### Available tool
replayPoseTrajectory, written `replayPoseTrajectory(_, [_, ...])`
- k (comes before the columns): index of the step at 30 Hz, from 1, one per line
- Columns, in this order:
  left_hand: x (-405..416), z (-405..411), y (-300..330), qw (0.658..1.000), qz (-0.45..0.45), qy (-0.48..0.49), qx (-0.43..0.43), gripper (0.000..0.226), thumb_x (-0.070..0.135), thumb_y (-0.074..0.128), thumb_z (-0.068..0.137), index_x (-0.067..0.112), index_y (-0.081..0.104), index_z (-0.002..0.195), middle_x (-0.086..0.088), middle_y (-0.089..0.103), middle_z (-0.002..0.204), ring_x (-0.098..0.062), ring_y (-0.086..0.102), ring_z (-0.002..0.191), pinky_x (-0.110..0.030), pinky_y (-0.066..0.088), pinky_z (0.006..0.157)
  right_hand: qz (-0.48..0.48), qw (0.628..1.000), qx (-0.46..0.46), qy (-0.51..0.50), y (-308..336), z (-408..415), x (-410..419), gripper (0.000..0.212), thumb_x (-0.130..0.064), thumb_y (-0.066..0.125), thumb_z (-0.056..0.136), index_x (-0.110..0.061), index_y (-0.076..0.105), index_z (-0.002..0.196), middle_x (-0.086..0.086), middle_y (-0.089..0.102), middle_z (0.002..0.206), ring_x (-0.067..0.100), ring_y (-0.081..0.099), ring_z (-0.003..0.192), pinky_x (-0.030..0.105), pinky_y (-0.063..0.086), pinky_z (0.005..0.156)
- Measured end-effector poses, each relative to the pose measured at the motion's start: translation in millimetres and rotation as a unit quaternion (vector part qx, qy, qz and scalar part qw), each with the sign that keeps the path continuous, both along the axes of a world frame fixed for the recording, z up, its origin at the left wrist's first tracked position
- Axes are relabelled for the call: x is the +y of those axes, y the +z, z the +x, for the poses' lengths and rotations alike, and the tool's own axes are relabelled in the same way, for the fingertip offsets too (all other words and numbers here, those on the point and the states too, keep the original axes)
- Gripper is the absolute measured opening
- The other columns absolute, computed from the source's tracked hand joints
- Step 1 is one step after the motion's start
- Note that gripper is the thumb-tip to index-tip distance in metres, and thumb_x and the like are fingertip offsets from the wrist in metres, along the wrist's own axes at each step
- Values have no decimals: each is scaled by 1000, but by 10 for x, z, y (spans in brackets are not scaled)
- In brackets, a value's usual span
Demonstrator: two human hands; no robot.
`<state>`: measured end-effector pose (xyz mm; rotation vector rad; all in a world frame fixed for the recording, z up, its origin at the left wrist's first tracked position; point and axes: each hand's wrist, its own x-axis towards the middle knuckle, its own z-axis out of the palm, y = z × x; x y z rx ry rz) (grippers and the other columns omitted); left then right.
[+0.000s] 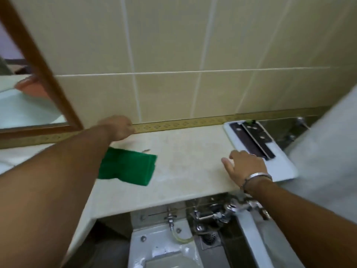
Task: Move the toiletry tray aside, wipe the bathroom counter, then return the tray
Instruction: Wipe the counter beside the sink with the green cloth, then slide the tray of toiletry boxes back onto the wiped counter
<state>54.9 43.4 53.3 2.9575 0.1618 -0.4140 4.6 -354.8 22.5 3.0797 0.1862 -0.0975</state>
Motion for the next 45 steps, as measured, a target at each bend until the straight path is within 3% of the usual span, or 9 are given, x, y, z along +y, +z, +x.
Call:
replayPoseTrajectory(5, [-1915, 612, -13, 994, -29, -93, -43, 43, 46, 47, 95, 14, 70, 113, -6, 67, 122, -30, 60, 114, -36, 48, 92, 132, 951, 104, -258, -202, 57, -926, 75, -59, 20, 94, -2, 62, 118, 21, 63, 122, 34, 58, 110, 39, 43, 95])
replayPoseTrajectory(9, [-2938, 1109, -369, 994, -16, -105, -21, 45, 43, 46, 97, 7, 66, 115, -13, 65, 123, -33, 59, 113, -36, 46, 86, 315, 872, 135, -349, -487, 266, -1224, 59, -44, 39, 98, 7, 56, 123, 26, 56, 130, 38, 52, 118, 36, 37, 97])
replayPoseTrajectory(15, [-3333, 1534, -687, 996, -86, 25, 2, 55, 47, 41, 100, 6, 56, 134, -17, 53, 143, -35, 50, 130, -43, 39, 107, 374, 841, 123, -371, -832, 293, -1534, 20, -27, 62, 78, -9, 62, 71, 4, 65, 73, 19, 57, 61, 26, 41, 54])
replayPoseTrajectory(18, [-3420, 1642, -679, 998, -66, 15, 17, 38, 23, 44, 100, 2, 62, 126, -18, 60, 134, -33, 57, 121, -39, 44, 100, 421, 809, 158, -378, -894, 245, -1580, 26, -31, 61, 81, -13, 60, 62, 5, 62, 61, 26, 59, 60, 31, 47, 61])
replayPoseTrajectory(24, [-3331, 1603, -692, 985, -121, 72, 95, 30, 4, 45, 94, -7, 66, 111, -24, 66, 115, -31, 61, 92, -38, 49, 82, 346, 862, 170, -330, -893, 274, -1602, 29, -24, 46, 90, -1, 59, 77, 16, 60, 83, 32, 55, 76, 33, 39, 68])
replayPoseTrajectory(28, [-2882, 1098, -675, 934, -263, 168, 177, 32, 0, 41, 96, -6, 60, 70, -23, 58, 72, -26, 54, 51, -38, 53, 65, 290, 910, 123, -269, -685, 237, -1768, 27, -25, 51, 88, -5, 59, 72, 15, 58, 72, 30, 53, 67, 31, 36, 58])
replayPoseTrajectory(32, [-2328, 416, -619, 883, -294, 294, 220, 43, 12, 36, 98, 7, 50, 58, -10, 55, 42, -14, 50, 43, -14, 31, 30, 216, 957, 120, -150, -468, 571, -1569, 37, -26, 49, 90, -13, 49, 56, 10, 51, 62, 26, 48, 60, 28, 27, 49])
replayPoseTrajectory(40, [-1516, -350, -645, 777, -368, 472, 196, 36, 6, 28, 96, 8, 45, 64, -2, 54, 50, -9, 50, 26, -9, 26, 26, 80, 992, 99, 3, -662, 1434, -435, 33, -35, 39, 97, -14, 64, 100, 6, 66, 94, 21, 57, 79, 33, 45, 76])
replayPoseTrajectory(45, [-1359, -403, -705, 723, -424, 512, 188, 43, 8, 28, 100, 10, 47, 62, -1, 52, 39, -7, 44, 22, -9, 26, 26, 16, 997, 70, 2, -812, 1678, -138, 39, -35, 35, 97, -14, 66, 107, 7, 68, 110, 25, 59, 91, 35, 44, 81])
